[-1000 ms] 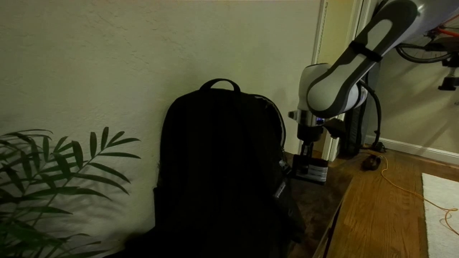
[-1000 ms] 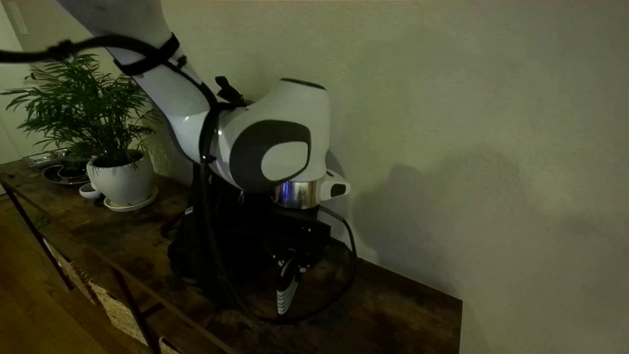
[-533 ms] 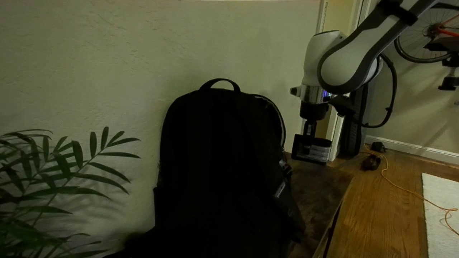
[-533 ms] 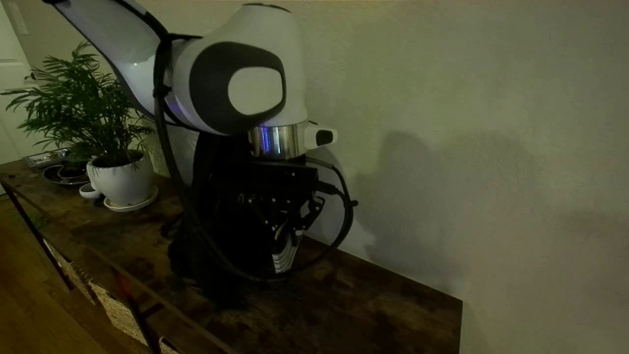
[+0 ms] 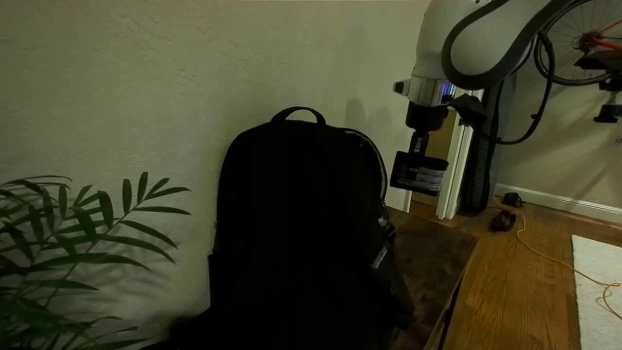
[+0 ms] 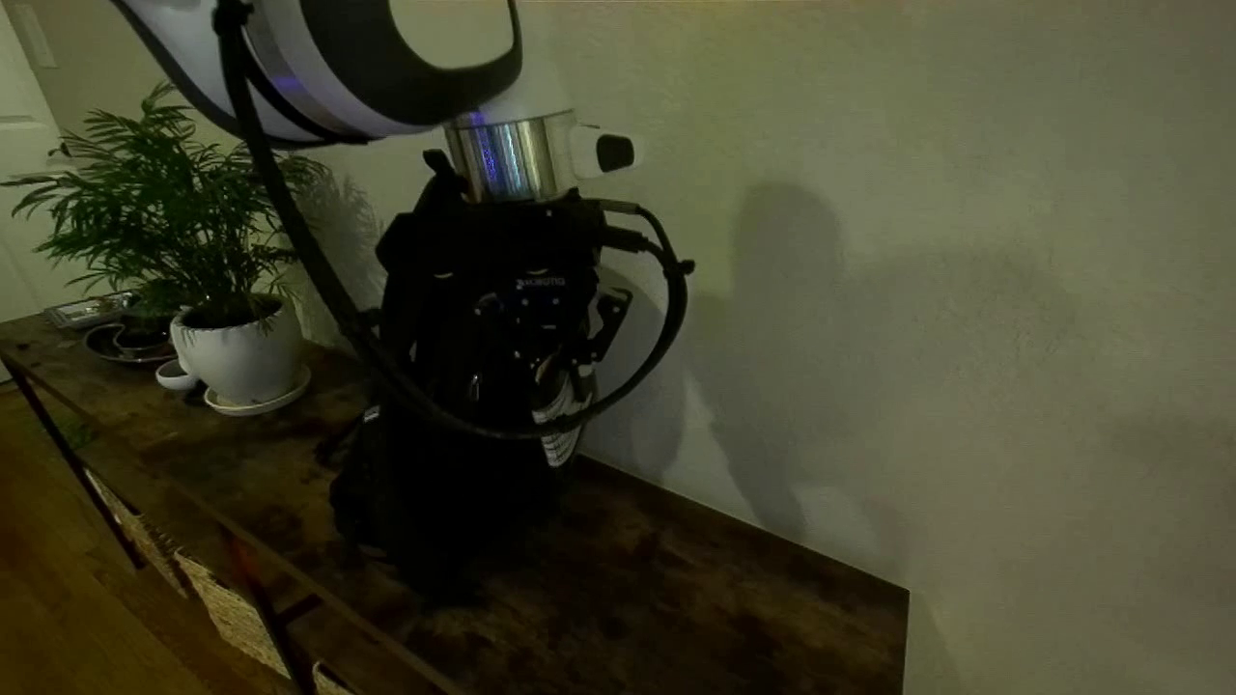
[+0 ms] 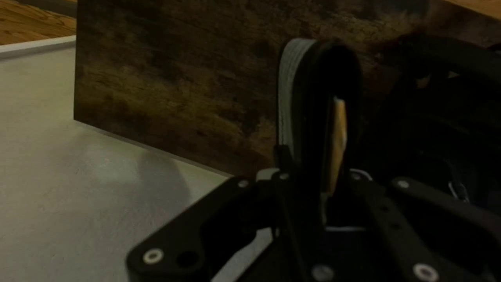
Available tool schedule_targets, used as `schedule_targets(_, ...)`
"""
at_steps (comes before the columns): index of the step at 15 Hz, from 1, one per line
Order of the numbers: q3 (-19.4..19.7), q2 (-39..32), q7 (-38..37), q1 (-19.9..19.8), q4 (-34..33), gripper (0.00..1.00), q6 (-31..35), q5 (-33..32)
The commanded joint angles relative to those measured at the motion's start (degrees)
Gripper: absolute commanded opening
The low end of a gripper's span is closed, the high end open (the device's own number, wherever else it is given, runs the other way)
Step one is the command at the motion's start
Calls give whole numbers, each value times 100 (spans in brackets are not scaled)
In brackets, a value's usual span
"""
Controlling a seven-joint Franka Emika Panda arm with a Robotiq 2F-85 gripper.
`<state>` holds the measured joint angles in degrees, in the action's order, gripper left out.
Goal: Pick up the wallet and put it in the bag
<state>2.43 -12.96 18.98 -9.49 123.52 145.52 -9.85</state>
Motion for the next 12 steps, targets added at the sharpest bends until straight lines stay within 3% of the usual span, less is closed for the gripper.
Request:
schedule_targets(1,86,581,-200,206,198,5,-246,-146)
schedule_targets(12,24,993,-105,434,-108,5,-396,-294)
